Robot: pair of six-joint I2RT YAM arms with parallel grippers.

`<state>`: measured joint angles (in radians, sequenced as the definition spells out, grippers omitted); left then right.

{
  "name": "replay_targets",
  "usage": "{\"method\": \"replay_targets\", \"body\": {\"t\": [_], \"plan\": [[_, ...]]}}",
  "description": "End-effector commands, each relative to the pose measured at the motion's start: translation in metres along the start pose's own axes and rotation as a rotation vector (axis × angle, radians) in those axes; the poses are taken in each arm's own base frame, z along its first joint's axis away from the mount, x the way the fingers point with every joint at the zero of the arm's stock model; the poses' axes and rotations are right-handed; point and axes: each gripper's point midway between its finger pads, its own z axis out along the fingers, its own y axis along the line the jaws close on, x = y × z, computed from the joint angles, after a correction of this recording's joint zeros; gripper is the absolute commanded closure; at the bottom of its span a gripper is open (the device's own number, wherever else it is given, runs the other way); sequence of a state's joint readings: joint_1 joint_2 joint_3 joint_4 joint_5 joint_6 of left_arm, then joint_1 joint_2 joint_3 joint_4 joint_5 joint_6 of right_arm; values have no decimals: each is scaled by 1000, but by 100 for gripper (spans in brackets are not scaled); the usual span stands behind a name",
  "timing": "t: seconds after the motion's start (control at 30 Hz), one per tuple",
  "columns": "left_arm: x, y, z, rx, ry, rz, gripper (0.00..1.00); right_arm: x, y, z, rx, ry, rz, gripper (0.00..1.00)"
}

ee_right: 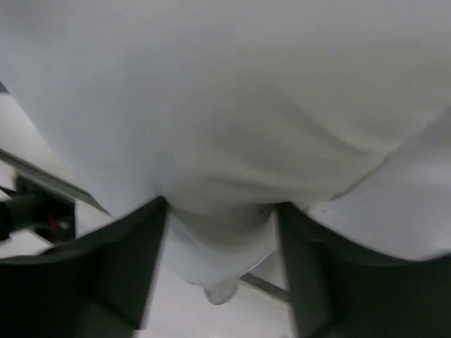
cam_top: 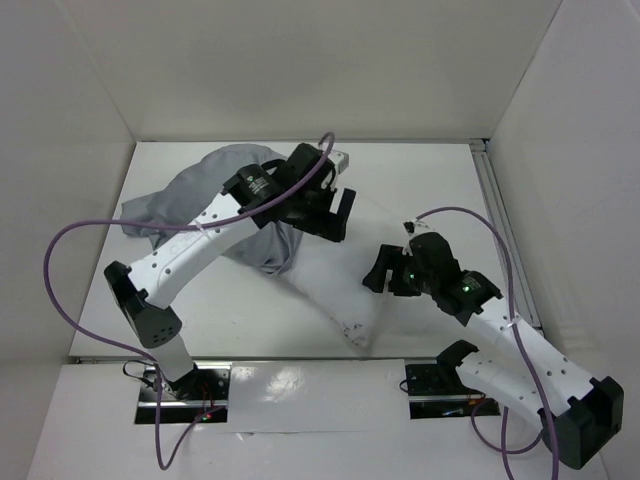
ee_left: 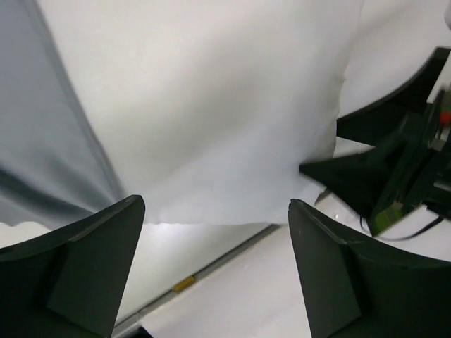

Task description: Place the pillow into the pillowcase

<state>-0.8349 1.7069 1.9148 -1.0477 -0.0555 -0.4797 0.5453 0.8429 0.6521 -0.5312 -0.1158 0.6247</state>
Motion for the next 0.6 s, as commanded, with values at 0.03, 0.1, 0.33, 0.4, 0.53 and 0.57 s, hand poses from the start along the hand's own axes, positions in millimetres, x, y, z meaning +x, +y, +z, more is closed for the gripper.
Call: {"method": "replay_targets", "body": {"t": [0.03,0.1,0.33,0.4,0.53,0.57], "plan": [[-53,29,-33,-105,-212,-49,5,-21,-14,-27,115,-94,-26,12],[-71,45,-26,-173,-257,-59,5,-33,-12,-37,145,-144,52,9],[-144,94,25,-488,-397,-42,8,-69,-8,-54,173,-318,292,6],[-159,97,38,-520,-437,-27,9,-71,-7,-47,161,-324,309,5],[-171,117,86,-605,-421,32,14,-62,-21,-35,192,-290,355,5],[-170,122,90,-635,-416,32,14,-60,-25,-34,197,-281,365,5]]}}
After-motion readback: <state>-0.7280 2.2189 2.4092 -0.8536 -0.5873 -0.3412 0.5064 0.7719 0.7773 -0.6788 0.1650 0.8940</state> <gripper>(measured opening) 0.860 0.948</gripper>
